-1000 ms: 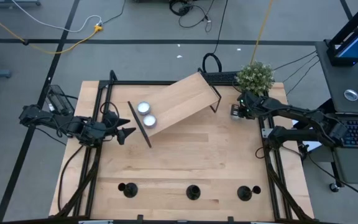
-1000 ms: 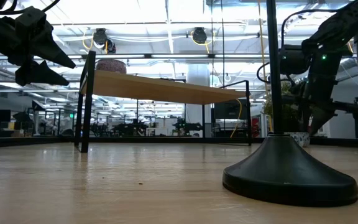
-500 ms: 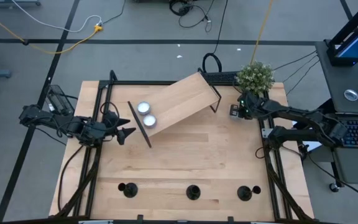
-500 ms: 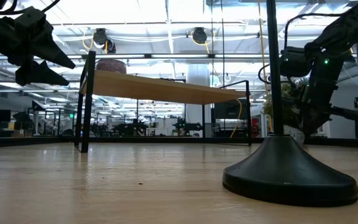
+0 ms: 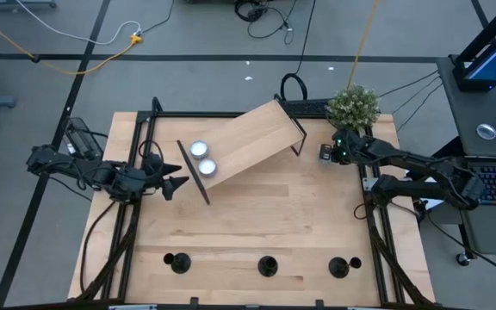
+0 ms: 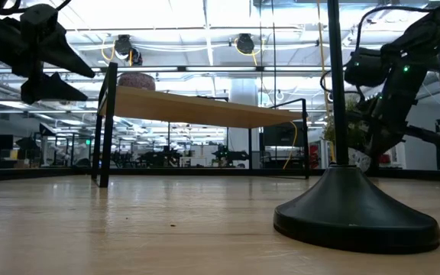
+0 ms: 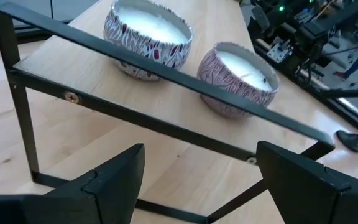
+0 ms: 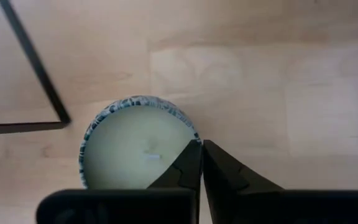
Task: Pick & Place candle stick holders
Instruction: Put the blue patterned scented candle on the shelf
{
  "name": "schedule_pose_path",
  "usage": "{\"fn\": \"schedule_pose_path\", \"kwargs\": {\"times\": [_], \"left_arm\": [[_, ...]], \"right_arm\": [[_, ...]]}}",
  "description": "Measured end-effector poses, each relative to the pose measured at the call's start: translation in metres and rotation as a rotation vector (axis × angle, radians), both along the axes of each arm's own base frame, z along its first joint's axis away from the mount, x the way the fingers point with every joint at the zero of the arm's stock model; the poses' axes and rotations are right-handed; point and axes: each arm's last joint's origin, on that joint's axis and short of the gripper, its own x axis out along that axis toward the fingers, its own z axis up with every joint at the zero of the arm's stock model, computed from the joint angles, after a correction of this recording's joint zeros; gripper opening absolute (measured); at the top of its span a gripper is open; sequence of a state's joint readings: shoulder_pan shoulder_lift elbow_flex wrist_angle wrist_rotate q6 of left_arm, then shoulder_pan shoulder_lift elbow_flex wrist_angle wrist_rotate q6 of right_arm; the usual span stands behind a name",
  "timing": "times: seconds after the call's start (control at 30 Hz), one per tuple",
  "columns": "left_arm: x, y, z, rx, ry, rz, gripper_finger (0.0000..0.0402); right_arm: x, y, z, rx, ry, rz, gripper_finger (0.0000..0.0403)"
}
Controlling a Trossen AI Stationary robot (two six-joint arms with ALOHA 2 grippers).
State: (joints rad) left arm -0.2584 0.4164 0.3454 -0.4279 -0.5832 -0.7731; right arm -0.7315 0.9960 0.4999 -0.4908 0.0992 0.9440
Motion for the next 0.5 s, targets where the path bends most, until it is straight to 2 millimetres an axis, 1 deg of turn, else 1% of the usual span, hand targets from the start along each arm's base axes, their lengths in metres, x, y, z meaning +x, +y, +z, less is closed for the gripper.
{"fn": "schedule_pose_path", "kwargs": {"times": [0.27,0.5], "left_arm": [[0.004,-0.001,0.009,-0.029,-0.101,0.001,0.031],[0.008,-0.002,0.023,-0.072,-0.256,-0.005,0.031]], "right_arm": [[-0.004,0.008,0.017,-0.061,-0.112,0.058,0.0001],[-0.004,0.021,0.031,-0.123,-0.193,0.126,0.0]]}}
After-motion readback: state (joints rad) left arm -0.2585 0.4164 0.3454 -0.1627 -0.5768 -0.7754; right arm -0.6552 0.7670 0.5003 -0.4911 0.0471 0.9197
